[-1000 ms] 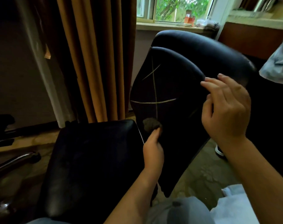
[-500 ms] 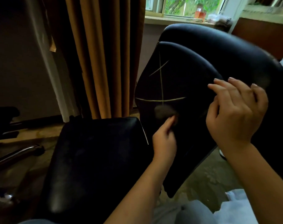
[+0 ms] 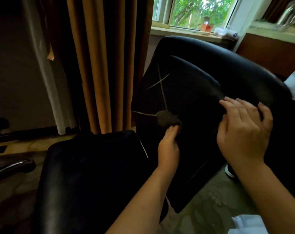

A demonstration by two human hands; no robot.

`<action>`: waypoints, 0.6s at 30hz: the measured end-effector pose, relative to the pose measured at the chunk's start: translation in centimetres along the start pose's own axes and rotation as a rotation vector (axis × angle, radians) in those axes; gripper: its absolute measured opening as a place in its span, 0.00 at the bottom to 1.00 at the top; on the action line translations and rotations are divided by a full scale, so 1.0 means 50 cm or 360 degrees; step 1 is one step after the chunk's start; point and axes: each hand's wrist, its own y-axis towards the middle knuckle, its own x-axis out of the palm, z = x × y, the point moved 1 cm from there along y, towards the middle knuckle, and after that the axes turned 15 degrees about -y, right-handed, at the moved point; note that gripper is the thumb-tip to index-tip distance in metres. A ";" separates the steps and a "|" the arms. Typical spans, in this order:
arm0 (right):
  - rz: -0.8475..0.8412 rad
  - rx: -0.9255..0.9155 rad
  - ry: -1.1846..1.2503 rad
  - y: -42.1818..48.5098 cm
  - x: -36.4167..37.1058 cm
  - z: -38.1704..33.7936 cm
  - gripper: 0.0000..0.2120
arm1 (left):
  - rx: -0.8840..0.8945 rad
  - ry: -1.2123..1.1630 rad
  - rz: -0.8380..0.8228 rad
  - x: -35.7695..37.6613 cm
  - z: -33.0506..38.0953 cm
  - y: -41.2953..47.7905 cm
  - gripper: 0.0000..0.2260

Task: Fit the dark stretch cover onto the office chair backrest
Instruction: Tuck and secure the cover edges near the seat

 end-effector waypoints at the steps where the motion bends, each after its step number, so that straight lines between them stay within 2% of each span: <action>1: -0.0006 -0.0005 0.0016 0.003 0.009 -0.002 0.16 | -0.0108 0.0016 0.0049 -0.010 -0.028 -0.006 0.22; 4: -0.0052 -0.0006 0.0072 0.013 0.033 -0.011 0.15 | -0.0444 0.0012 0.0160 -0.042 -0.083 -0.019 0.20; 6: -0.0082 0.0003 0.0107 0.017 0.047 -0.020 0.15 | -0.0519 0.0082 0.0189 -0.063 -0.088 -0.009 0.18; 9: -0.0197 -0.0060 0.0177 0.024 0.059 -0.041 0.16 | -0.0433 0.0195 0.0168 -0.100 -0.044 0.020 0.16; 13: -0.0461 -0.0237 0.0428 0.033 0.049 -0.078 0.18 | -0.0317 0.0017 0.0035 -0.147 0.058 0.031 0.10; 16: -0.0757 -0.0322 0.0600 0.032 0.034 -0.114 0.29 | -0.0304 -0.0276 -0.0137 -0.164 0.125 0.025 0.07; 18: -0.0874 -0.0232 0.0749 0.026 0.027 -0.126 0.31 | -0.0298 -0.0490 -0.0182 -0.168 0.162 0.012 0.06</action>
